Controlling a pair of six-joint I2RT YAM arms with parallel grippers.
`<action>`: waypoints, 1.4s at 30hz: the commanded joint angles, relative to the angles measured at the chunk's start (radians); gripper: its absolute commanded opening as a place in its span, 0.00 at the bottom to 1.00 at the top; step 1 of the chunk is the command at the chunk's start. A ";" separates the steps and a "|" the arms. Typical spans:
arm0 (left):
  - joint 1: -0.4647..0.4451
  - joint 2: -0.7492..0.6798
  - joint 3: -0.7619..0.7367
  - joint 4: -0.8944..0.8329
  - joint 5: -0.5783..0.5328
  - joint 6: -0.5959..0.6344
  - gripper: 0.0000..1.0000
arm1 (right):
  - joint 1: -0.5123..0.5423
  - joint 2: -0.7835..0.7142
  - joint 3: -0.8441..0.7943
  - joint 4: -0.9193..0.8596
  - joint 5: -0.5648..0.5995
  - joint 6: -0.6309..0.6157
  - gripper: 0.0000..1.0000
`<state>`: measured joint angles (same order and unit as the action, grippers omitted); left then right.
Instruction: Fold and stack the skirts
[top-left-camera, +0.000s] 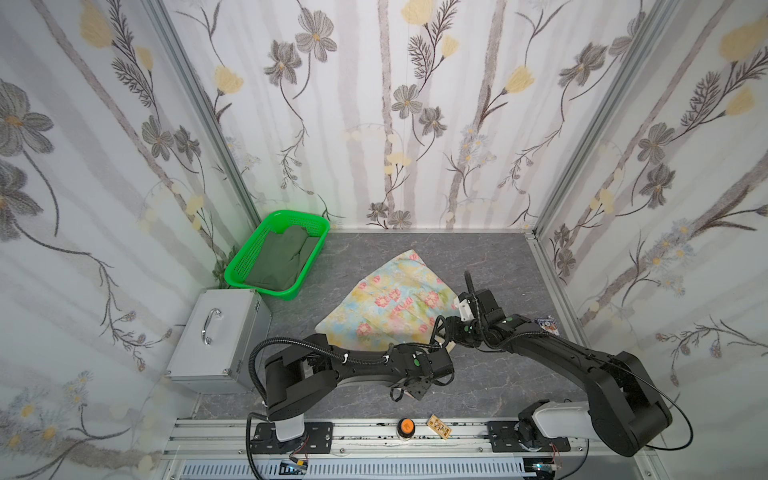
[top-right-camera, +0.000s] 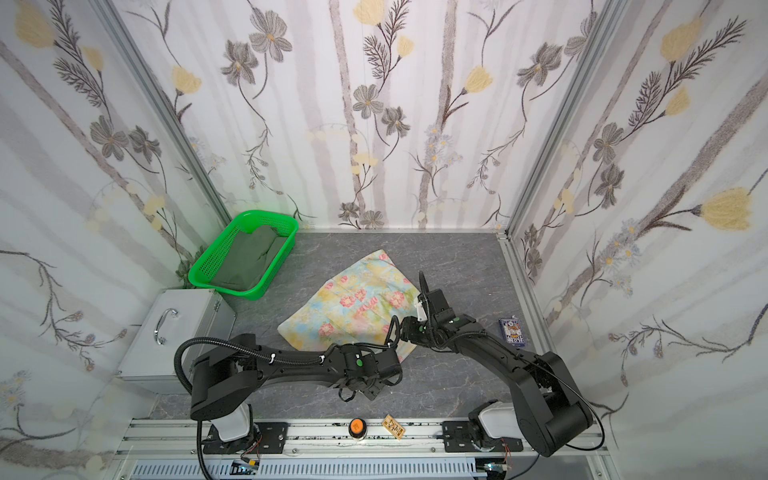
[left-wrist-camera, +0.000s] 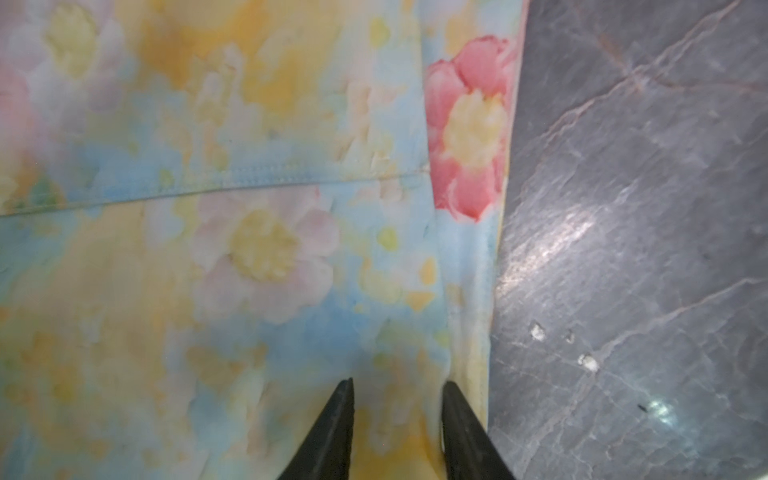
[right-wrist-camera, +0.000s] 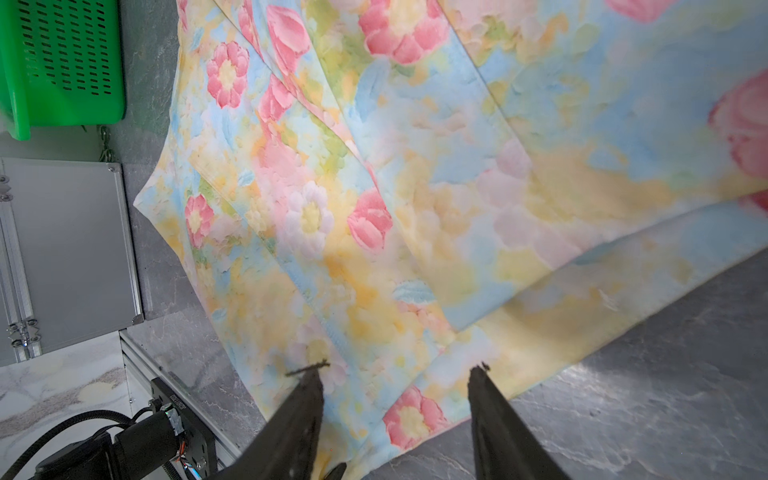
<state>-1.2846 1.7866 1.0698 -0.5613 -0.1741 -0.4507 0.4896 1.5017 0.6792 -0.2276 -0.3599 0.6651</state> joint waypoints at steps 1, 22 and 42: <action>-0.002 0.009 -0.004 -0.018 -0.025 -0.001 0.25 | 0.000 0.007 0.008 0.030 -0.006 0.008 0.57; -0.004 -0.148 -0.012 -0.031 0.000 0.023 0.00 | -0.006 0.157 0.061 0.109 0.041 0.027 0.48; -0.003 -0.260 -0.046 -0.039 -0.005 0.080 0.00 | -0.076 0.222 0.155 0.092 0.071 -0.030 0.01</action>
<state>-1.2877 1.5341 1.0336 -0.5938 -0.1856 -0.3946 0.4168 1.7393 0.8219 -0.1471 -0.2974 0.6437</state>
